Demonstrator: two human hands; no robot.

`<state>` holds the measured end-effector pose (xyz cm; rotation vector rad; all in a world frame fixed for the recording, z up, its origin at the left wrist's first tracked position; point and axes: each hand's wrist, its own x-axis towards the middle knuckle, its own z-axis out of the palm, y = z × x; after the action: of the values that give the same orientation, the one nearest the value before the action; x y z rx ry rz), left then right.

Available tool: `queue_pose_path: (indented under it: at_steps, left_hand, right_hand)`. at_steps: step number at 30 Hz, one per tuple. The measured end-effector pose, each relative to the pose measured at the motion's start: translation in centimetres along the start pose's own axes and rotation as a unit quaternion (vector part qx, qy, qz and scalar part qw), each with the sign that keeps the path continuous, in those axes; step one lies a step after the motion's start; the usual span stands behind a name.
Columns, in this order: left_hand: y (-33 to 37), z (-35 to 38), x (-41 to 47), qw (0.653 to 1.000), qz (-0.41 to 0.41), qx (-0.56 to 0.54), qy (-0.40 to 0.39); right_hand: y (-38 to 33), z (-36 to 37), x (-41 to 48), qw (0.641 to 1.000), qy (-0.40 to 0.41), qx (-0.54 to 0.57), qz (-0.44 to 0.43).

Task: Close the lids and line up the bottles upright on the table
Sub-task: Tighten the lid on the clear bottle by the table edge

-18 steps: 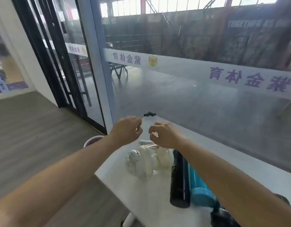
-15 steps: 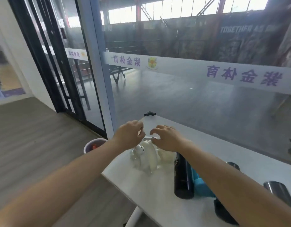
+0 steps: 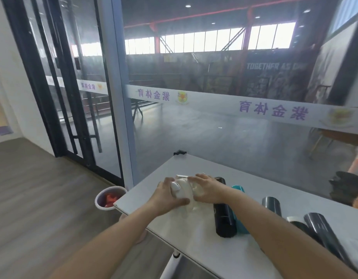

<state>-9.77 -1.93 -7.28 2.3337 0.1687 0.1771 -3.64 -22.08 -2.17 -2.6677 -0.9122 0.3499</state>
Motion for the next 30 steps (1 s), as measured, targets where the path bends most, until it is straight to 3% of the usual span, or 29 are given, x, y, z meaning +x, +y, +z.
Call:
queue_pose_path:
  at_steps: [3,8,12,16,26,30]
  left_hand:
    - [-0.7,-0.8,0.2,1.000,-0.002,-0.023,-0.006]
    - [-0.1,-4.9,1.9,1.000,0.005,-0.014,-0.007]
    - [1.1,-8.5,5.0,0.991,0.058,0.119,-0.011]
    - [2.6,-9.4,7.1,0.955,0.131,0.251,-0.092]
    - [2.7,-9.6,7.8,0.939,0.140,0.280,-0.141]
    - [3.4,-8.4,6.8,0.932,0.144,0.311,-0.114]
  right_hand:
    - [0.3,0.2,0.4,0.998,-0.026,-0.044,-0.025]
    - [-0.4,1.2,2.0,0.999,0.040,-0.001,-0.034]
    - [-1.1,2.6,4.0,0.997,0.053,0.050,-0.009]
    - [-1.6,4.1,5.8,0.993,0.060,0.100,-0.003]
    - [1.2,3.2,5.0,0.993,0.079,0.085,0.004]
    - [2.0,2.2,3.4,0.992,0.116,0.051,0.016]
